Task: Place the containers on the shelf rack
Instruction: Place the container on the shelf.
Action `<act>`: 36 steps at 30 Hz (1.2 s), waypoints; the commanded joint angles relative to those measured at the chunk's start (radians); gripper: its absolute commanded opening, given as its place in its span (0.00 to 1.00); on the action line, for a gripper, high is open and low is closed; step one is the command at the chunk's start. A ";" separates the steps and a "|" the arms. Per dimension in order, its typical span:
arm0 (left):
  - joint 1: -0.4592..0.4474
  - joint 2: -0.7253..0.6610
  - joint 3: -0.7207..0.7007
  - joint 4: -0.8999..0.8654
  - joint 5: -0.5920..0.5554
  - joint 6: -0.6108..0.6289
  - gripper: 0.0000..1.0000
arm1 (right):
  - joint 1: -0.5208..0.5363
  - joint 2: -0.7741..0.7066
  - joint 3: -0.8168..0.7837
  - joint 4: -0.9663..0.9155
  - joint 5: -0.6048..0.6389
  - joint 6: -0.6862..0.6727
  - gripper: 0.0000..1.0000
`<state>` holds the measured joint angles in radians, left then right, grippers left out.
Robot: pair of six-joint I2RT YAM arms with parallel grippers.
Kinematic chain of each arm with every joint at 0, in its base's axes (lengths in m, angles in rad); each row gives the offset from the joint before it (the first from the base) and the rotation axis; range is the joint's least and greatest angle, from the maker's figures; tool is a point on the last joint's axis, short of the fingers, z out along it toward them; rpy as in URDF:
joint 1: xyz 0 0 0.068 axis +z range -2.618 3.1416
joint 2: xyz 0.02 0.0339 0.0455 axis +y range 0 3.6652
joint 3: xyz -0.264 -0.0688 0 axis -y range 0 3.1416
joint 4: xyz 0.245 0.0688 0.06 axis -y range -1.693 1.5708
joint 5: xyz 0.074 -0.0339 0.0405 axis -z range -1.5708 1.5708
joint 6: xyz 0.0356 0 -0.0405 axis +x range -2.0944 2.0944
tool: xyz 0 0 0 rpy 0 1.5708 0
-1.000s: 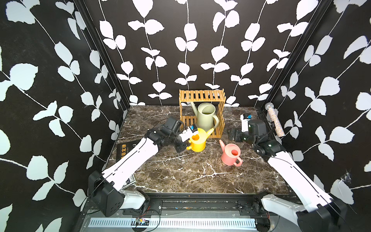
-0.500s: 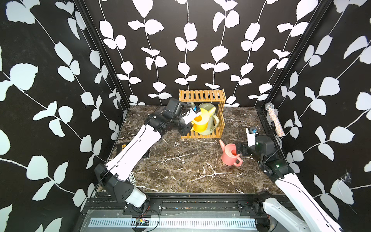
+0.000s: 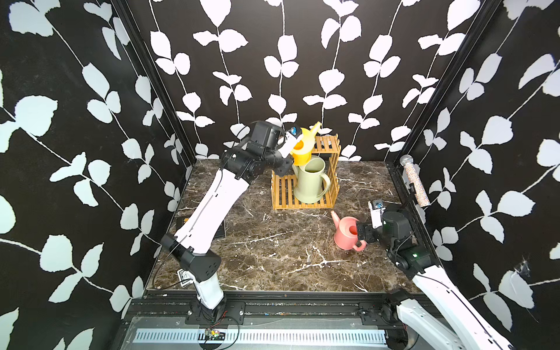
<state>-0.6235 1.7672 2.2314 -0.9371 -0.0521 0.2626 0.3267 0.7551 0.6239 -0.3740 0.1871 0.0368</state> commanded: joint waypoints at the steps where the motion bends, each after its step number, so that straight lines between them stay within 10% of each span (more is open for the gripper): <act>1: 0.015 0.040 0.096 0.002 -0.059 -0.037 0.04 | -0.003 -0.015 0.022 0.009 0.030 -0.007 0.99; 16: 0.069 0.222 0.315 0.024 -0.144 -0.051 0.05 | -0.002 0.007 0.001 0.043 0.038 0.006 0.99; 26: 0.050 0.215 0.192 0.119 -0.163 -0.356 0.00 | -0.002 0.028 0.006 0.041 0.036 0.004 0.99; 36: -0.041 0.223 0.226 0.193 -0.515 -0.424 0.00 | -0.003 0.042 0.000 0.041 0.032 0.013 0.99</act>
<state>-0.6426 2.0270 2.4214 -0.8089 -0.4355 -0.1425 0.3267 0.7906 0.6239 -0.3630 0.2100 0.0402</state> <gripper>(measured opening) 0.170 0.987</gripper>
